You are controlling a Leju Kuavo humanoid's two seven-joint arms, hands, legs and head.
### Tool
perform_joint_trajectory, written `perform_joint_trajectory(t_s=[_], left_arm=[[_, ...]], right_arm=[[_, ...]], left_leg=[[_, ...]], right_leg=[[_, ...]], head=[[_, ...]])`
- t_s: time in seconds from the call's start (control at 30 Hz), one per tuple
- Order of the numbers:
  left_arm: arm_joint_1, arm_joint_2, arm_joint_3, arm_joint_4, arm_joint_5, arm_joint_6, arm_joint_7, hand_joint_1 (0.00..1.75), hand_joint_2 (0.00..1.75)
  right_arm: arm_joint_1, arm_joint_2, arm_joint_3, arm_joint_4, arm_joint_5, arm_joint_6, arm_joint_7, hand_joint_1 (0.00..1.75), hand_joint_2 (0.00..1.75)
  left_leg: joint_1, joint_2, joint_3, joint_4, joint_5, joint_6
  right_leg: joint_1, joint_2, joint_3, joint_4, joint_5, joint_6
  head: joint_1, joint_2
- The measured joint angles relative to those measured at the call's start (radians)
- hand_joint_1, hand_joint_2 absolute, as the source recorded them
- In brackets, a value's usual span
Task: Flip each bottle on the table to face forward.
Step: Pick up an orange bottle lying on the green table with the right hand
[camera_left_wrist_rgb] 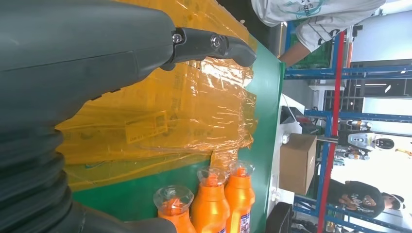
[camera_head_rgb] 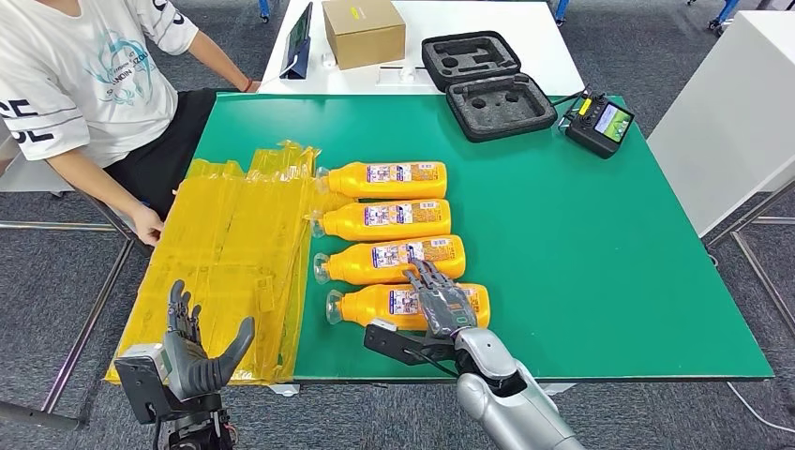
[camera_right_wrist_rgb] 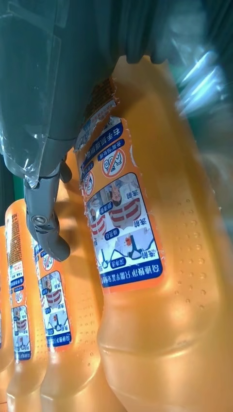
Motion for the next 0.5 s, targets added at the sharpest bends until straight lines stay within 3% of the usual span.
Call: perform_joint_trajectory(t_s=[0.07,0.13,0.23,0.27,0.33,0.5], left_arm=[[0.0,-0.001,0.001,0.0,0.0,0.0,0.0,0.0,1.75],[0.0,-0.001,0.001,0.0,0.0,0.0,0.0,0.0,1.75],[0.002,-0.002,0.004,0.0,0.001,0.002,0.0,0.0,1.75],[0.003,-0.003,0.005,0.0,0.001,0.002,0.0,0.0,1.75],[0.004,-0.004,0.008,0.0,0.002,0.002,0.001,0.0,1.75],[0.008,-0.008,0.013,0.0,0.008,-0.003,0.007,0.0,1.75]], right_arm=[[0.0,0.0,0.001,0.0,0.0,0.0,0.0,0.17,1.75],[0.0,-0.001,0.003,0.0,0.001,0.001,0.0,0.47,1.75],[0.0,0.0,0.007,0.0,0.004,0.006,0.001,1.4,1.75],[0.0,0.0,0.007,0.0,0.005,0.009,0.001,1.62,1.75],[-0.002,0.0,0.008,0.0,0.005,0.017,0.002,1.74,1.75],[-0.012,0.0,0.008,0.002,0.004,0.037,0.003,1.75,1.75]], left_leg=[[0.0,0.0,0.0,0.0,0.0,0.0],[0.0,0.0,0.0,0.0,0.0,0.0],[0.0,0.0,0.0,0.0,0.0,0.0],[0.0,0.0,0.0,0.0,0.0,0.0],[0.0,0.0,0.001,0.0,0.0,0.0],[0.0,0.0,0.001,0.0,0.0,0.0]], right_leg=[[0.0,0.0,0.0,0.0,0.0,0.0],[0.0,0.0,0.0,0.0,0.0,0.0],[0.0,0.0,0.0,0.0,0.0,0.0],[0.0,0.0,0.0,0.0,0.0,0.0],[0.0,0.0,0.0,0.0,0.0,0.0],[0.0,0.0,0.001,0.0,0.0,0.0]], head=[[0.0,0.0],[0.0,0.0],[0.0,0.0],[0.0,0.0],[0.0,0.0],[0.0,0.0]])
